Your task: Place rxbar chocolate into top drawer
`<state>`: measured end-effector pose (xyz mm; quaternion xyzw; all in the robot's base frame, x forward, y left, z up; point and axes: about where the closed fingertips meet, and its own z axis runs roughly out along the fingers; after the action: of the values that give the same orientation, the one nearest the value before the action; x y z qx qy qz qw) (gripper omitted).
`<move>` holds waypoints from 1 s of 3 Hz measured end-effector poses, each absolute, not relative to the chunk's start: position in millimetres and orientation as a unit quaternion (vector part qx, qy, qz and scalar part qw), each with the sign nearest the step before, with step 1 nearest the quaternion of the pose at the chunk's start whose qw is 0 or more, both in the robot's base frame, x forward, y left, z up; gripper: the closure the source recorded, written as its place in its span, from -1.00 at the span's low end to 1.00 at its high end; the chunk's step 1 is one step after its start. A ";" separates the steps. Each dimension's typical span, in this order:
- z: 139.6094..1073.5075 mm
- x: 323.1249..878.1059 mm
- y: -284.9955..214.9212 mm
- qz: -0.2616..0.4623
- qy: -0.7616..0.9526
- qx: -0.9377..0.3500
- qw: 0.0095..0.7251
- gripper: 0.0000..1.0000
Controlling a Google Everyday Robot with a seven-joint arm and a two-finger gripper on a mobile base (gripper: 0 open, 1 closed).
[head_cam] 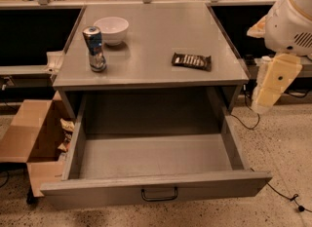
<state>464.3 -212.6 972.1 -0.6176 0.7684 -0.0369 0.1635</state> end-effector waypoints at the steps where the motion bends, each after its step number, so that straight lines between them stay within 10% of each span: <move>1: 964.6 511.1 -200.9 -0.022 0.749 -0.636 0.184 -1.00; 3: 936.8 611.4 -170.4 0.082 0.736 -0.620 0.260 -1.00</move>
Offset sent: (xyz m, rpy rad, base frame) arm 0.1814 0.0461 -0.0354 0.3747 -0.0184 0.1153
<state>611.4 -170.4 936.8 -0.6200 0.7357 0.0819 0.2599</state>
